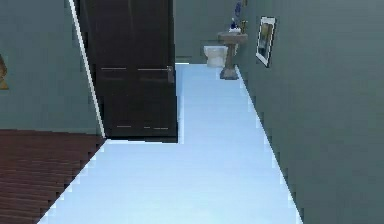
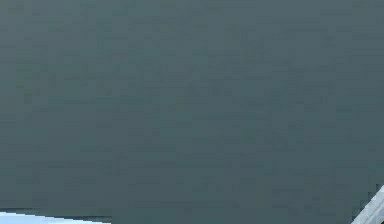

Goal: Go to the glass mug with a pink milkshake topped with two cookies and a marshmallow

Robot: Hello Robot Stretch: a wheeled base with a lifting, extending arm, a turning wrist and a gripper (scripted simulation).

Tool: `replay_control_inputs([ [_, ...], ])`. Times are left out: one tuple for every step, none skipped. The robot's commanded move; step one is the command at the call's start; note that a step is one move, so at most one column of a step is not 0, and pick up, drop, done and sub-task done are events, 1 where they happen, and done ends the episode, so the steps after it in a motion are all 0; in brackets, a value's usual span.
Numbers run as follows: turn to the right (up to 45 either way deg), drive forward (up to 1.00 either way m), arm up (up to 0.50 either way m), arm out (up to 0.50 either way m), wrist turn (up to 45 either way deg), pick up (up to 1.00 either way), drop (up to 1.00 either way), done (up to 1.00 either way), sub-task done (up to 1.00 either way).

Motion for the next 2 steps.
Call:
replay_control_inputs([
  [-3.0, 0.00, 0.00, 0.00, 0.0, 0.00, 0.00, 0.00, 0.00],
  [0.0, 0.75, 0.00, 0.00, 0.0, 0.00, 0.00, 0.00, 0.00],
])
